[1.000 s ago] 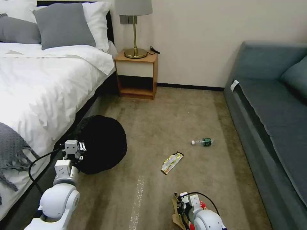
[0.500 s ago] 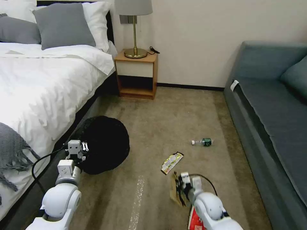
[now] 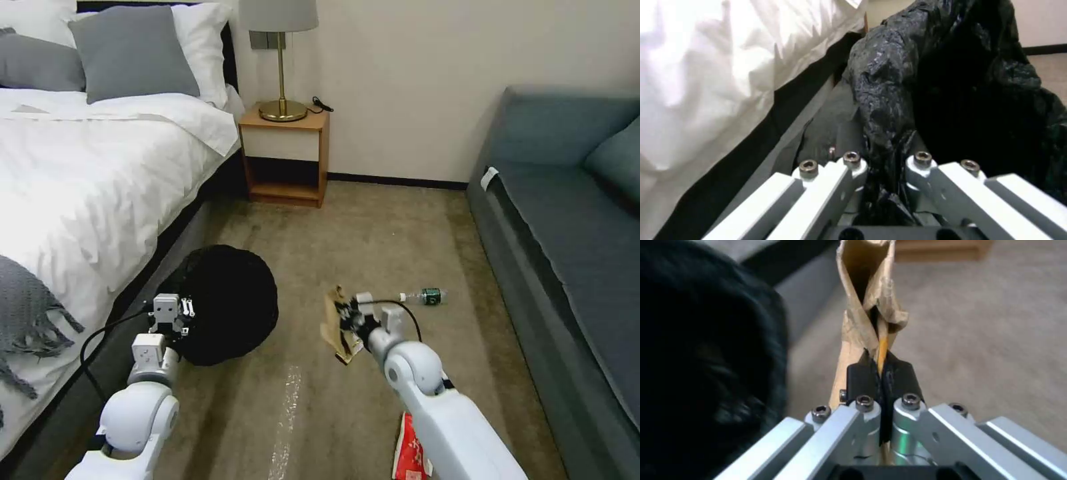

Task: Pick up the trash bin, then pick up the garbage on the floor and place it into the trash bin.

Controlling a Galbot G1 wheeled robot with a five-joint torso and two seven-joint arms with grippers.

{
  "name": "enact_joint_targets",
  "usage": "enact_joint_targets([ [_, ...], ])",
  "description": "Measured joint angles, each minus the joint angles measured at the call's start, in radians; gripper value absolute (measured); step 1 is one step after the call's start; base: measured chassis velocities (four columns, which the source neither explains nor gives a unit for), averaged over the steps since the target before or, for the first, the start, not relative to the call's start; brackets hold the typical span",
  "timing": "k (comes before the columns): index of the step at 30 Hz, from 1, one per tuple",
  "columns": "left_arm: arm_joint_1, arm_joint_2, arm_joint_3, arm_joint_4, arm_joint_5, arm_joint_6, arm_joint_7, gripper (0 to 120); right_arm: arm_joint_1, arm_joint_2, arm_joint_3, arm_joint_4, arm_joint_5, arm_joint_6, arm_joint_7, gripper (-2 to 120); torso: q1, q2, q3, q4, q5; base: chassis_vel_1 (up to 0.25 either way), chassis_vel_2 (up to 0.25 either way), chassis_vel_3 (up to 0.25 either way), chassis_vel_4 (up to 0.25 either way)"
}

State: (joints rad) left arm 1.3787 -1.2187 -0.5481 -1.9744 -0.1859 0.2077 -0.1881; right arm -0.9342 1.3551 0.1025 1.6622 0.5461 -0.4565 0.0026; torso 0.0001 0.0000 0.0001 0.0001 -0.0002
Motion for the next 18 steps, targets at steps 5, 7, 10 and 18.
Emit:
enact_joint_targets([
  [5,-0.006,-0.019,0.009,0.000,0.007,-0.003,0.004,4,0.077,0.039,-0.043,-0.025,0.038,0.002,-0.014,0,0.000,0.000,0.000,-0.0001,0.0000,0.000,0.000,0.000,0.000],
  [7,-0.007,-0.022,0.011,0.001,0.009,-0.004,0.004,4,0.094,0.049,-0.056,-0.033,0.044,0.007,-0.021,0,0.000,0.000,0.000,-0.0001,0.0001,0.000,0.000,0.000,0.000],
  [10,-0.011,-0.028,0.016,0.005,0.009,-0.006,0.007,4,0.147,0.083,-0.100,-0.063,0.063,0.025,-0.034,0,0.000,0.000,0.000,-0.0001,0.0000,0.000,0.000,0.000,0.000],
  [18,-0.034,-0.048,0.025,0.016,0.005,-0.008,0.008,4,0.215,0.148,-0.166,-0.119,0.070,0.034,-0.043,0,0.000,0.000,0.000,0.0000,0.0000,0.000,0.000,0.000,0.000],
])
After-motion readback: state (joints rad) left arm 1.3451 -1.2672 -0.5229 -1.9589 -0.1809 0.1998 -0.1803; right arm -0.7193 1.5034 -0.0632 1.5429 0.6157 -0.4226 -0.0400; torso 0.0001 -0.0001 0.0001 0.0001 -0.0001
